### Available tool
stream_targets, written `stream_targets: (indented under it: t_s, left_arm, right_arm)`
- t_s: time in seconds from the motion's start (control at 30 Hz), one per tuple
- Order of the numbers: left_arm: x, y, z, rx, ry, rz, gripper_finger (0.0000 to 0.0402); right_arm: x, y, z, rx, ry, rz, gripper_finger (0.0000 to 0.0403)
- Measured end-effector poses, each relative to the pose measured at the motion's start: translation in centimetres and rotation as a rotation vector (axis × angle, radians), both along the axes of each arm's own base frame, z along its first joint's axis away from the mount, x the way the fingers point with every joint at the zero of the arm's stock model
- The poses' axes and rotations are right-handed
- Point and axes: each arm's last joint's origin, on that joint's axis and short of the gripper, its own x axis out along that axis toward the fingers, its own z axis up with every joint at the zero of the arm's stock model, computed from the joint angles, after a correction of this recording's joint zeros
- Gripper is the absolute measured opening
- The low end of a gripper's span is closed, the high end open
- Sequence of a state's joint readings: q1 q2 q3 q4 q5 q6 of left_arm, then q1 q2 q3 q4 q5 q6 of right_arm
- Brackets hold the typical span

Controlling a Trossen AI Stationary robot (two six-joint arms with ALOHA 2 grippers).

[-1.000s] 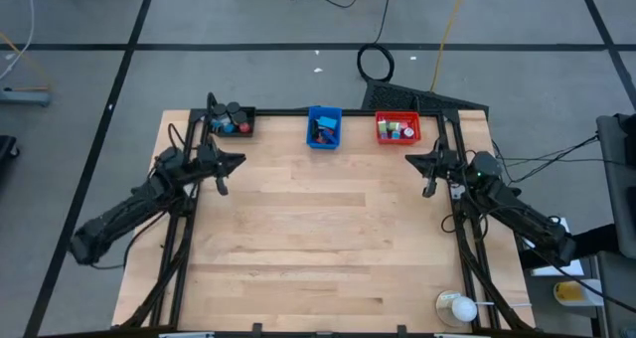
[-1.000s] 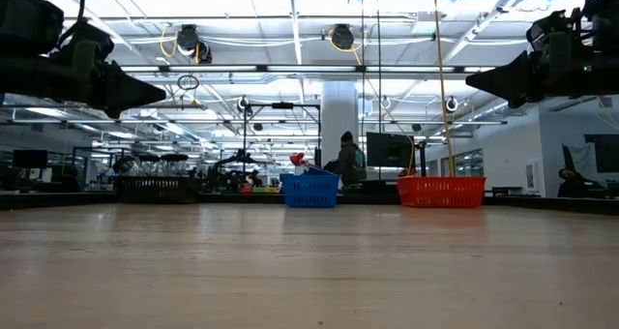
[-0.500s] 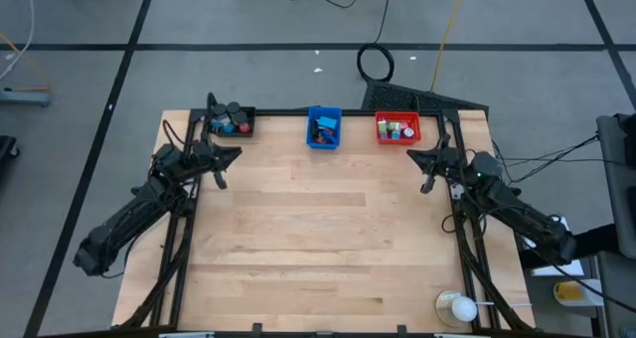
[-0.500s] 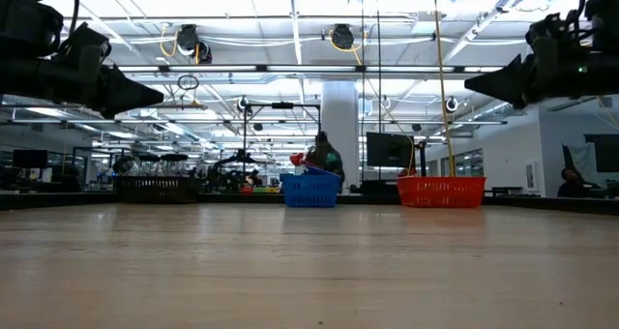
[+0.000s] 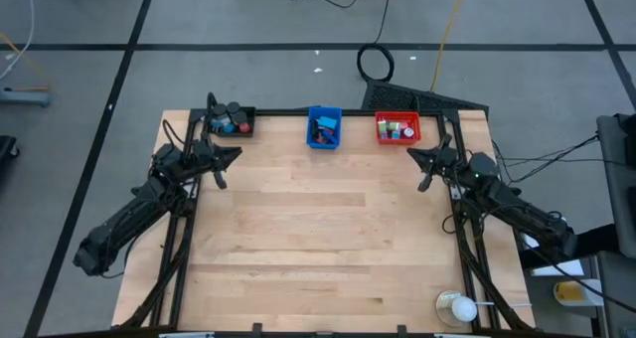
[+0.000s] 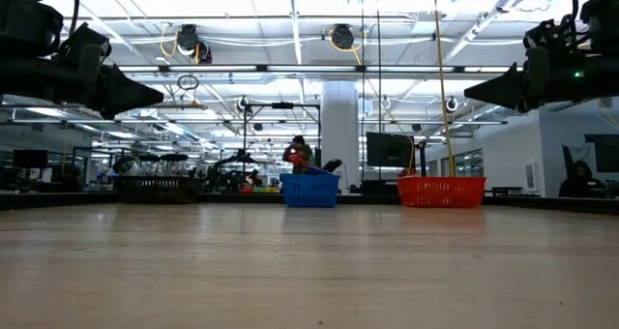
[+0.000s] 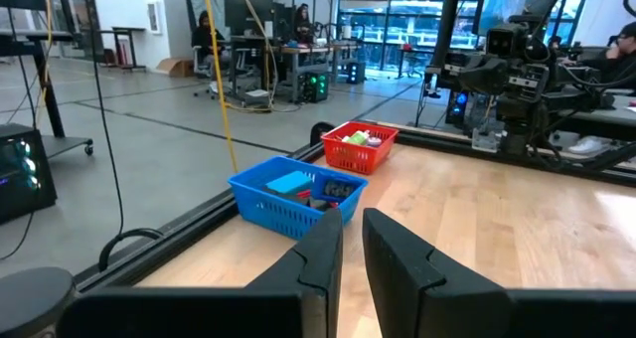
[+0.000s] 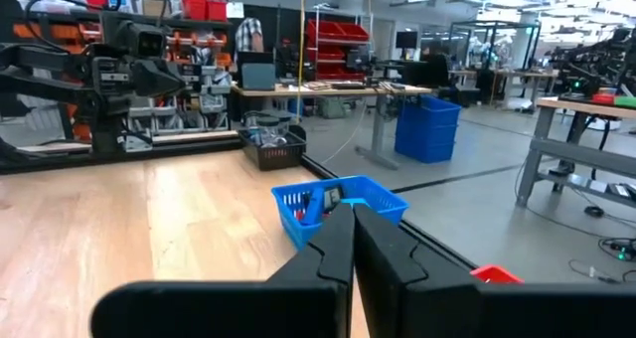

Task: Pick & Place Office items
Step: Return to Home Position

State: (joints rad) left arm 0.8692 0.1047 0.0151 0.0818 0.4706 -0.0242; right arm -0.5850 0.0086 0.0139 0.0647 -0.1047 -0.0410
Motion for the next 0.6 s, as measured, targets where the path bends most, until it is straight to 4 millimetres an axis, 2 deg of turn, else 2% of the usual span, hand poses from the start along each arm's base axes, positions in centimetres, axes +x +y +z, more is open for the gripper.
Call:
stream_targets:
  t_s: [0.6]
  left_arm:
    - [0.0,0.0,-0.01,0.001,0.001,0.001,0.0049]
  right_arm:
    - [0.54,0.6,-0.08,0.008,0.01,0.063,0.0]
